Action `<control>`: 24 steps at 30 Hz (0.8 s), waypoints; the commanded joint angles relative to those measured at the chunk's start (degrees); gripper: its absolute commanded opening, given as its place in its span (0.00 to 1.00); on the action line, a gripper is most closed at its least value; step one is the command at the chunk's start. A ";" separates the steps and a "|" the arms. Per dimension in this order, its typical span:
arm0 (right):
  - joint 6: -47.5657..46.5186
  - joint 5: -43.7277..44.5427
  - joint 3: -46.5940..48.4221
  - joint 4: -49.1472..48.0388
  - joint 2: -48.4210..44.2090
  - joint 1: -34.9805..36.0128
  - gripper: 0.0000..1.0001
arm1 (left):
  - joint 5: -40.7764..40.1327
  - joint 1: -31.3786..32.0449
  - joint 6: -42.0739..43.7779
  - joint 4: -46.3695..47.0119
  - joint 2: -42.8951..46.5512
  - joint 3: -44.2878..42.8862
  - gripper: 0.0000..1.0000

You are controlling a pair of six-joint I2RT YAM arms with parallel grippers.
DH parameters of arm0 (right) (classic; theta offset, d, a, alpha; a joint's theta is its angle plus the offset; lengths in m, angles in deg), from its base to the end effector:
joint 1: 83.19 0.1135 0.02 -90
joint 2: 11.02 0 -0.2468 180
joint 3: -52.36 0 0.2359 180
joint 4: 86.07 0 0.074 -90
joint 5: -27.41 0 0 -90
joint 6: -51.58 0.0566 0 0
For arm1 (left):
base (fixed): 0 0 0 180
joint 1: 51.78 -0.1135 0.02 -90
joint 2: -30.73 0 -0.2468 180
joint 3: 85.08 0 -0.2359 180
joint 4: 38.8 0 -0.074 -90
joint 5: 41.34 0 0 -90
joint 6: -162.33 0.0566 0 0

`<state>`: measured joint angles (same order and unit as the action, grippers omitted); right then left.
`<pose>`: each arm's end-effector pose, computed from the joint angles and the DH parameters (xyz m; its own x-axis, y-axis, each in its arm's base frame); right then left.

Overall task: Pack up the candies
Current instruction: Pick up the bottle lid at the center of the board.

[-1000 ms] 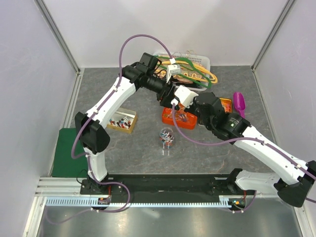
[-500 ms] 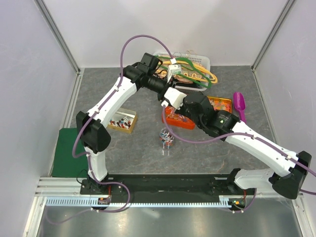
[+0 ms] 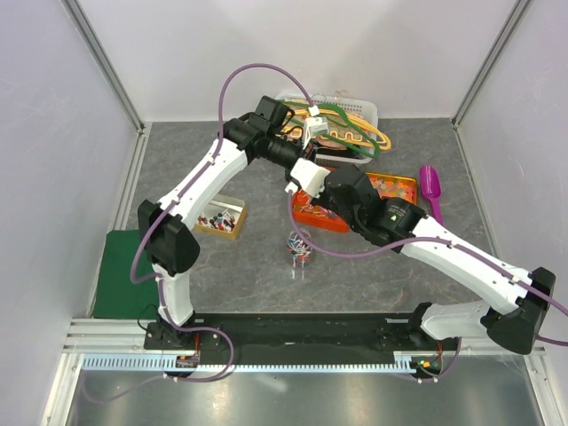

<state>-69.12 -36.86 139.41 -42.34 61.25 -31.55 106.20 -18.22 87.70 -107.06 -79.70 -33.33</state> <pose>0.1945 0.2061 0.3483 -0.0180 -0.7639 -0.6451 -0.5580 0.5431 -0.6274 0.3046 -0.2594 0.3365 -0.4221 0.4508 -0.7865 0.8882 0.0318 -0.4584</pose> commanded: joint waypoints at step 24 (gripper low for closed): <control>-7.70 -47.16 12.23 28.75 -10.05 -18.49 0.88 | -16.93 0.98 14.59 22.28 23.84 26.93 0.02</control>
<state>-73.49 -69.53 149.22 -18.93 49.45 -44.82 92.04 -17.52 96.56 -95.87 -63.42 -10.77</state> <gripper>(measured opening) 0.871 0.215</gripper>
